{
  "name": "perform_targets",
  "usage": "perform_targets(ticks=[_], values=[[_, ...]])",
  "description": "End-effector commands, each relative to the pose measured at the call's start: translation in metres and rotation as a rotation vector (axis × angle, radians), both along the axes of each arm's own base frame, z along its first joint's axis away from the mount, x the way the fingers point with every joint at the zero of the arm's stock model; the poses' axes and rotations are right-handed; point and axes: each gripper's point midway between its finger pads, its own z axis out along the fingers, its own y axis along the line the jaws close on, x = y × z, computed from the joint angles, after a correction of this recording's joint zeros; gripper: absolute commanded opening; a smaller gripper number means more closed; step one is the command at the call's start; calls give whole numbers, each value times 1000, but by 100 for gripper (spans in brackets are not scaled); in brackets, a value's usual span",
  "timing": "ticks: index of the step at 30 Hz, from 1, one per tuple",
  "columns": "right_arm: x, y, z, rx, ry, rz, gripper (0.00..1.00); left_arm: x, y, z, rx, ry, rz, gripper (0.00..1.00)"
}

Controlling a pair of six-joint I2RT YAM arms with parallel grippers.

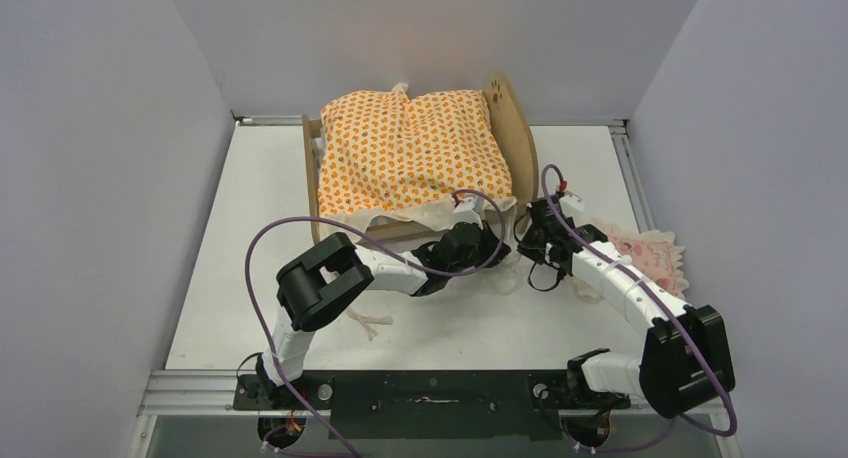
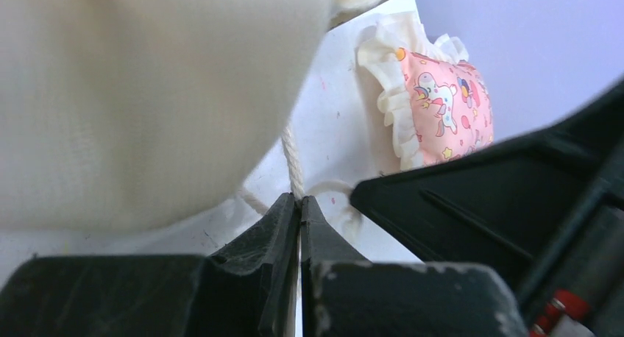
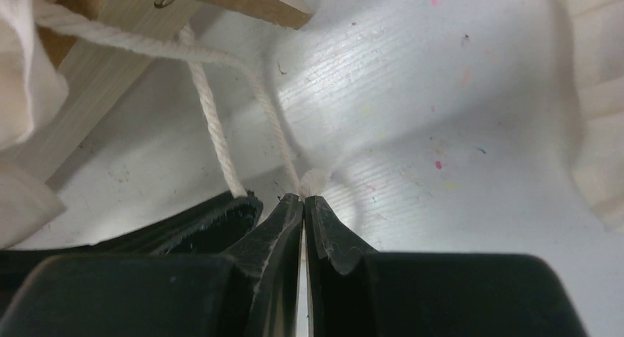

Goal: Set up the pet bed

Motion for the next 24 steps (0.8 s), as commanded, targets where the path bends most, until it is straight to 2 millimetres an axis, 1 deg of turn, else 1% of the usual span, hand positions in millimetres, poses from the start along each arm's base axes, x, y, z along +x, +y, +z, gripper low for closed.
perform_targets(ticks=[1, 5, 8, 10, 12, 17, 20, 24], values=[[26, 10, 11, 34, -42, 15, 6, 0, -5, 50, -126, -97, -27, 0], [28, 4, -3, 31, -13, -25, 5, -2, -5, 55, -143, -108, -41, 0], [23, -11, -14, 14, 14, -109, 5, -4, -4, 56, -147, -113, -47, 0], [22, -18, -17, 23, 9, -155, 5, -5, -4, 55, -145, -114, -51, 0], [22, -20, -19, 41, 0, -187, 5, -6, -4, 56, -146, -119, -56, 0], [28, -15, -19, 73, -12, -185, 5, -10, -8, 59, -156, -137, -89, 0], [28, -13, -25, 84, 15, -190, 5, -12, -11, 61, -169, -146, -111, 0], [33, 2, -26, 159, 20, -131, 5, -17, -16, 62, -168, -153, -150, 0]])
